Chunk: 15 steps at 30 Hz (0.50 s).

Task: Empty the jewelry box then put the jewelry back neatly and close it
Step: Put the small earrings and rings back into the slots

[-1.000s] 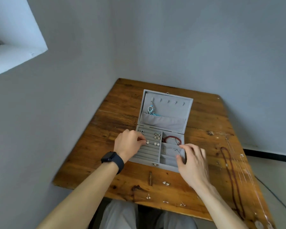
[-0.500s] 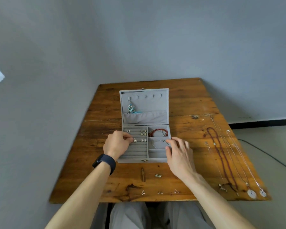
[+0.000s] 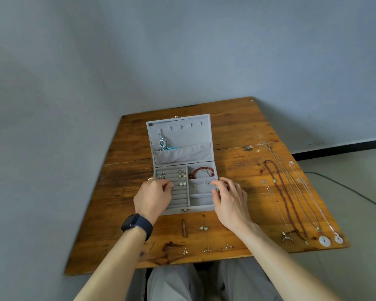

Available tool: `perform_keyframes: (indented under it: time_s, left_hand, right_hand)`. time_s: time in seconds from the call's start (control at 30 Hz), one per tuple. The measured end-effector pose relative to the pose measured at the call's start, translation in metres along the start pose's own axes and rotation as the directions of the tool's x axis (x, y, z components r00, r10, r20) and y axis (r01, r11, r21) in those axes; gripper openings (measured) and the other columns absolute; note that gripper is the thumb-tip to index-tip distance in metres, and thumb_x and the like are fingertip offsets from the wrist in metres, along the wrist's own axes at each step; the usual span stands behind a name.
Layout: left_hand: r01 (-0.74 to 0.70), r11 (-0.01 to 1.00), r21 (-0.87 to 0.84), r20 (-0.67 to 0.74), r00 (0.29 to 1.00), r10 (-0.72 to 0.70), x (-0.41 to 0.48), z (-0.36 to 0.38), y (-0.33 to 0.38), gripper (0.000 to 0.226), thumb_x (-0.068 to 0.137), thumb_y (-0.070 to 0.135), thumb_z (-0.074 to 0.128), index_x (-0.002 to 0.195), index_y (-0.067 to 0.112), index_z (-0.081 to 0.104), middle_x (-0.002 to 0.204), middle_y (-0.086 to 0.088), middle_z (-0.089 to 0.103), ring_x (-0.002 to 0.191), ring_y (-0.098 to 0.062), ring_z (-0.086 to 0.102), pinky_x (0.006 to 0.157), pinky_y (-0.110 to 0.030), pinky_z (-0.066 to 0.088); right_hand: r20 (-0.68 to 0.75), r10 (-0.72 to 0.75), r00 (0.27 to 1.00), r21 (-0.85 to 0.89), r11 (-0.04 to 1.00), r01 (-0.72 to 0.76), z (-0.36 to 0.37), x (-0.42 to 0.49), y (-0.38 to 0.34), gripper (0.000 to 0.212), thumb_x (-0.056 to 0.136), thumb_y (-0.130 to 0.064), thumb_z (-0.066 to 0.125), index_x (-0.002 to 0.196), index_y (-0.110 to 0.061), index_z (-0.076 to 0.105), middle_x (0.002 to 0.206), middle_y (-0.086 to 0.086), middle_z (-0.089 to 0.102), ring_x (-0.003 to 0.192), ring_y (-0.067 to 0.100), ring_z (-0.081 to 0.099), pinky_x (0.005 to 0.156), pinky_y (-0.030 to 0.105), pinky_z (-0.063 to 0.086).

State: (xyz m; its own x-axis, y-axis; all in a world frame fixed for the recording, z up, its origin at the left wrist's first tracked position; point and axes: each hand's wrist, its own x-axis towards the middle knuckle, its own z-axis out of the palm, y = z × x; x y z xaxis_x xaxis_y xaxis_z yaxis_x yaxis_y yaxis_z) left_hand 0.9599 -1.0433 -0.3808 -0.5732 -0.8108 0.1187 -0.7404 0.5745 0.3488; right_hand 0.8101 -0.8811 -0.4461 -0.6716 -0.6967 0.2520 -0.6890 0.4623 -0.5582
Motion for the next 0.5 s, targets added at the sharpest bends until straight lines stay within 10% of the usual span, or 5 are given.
perform_keyframes:
  time_s: [0.5]
  left_hand:
    - [-0.018,1.000,-0.001,0.044,0.999,0.018,-0.0050,0.0001,0.0002,0.037,0.097,0.040,0.056,0.133,0.031,0.061,0.118,0.000,0.062,0.110,-0.022,0.059,0.077,-0.041,0.058]
  right_hand:
    - [0.016,0.001,1.000,0.026,1.000,-0.002,-0.0022,-0.0005,0.0003,0.026,0.099,-0.028,0.053,0.124,-0.024,0.059,0.133,-0.001,0.057,0.123,0.022,0.050,0.099,0.042,0.042]
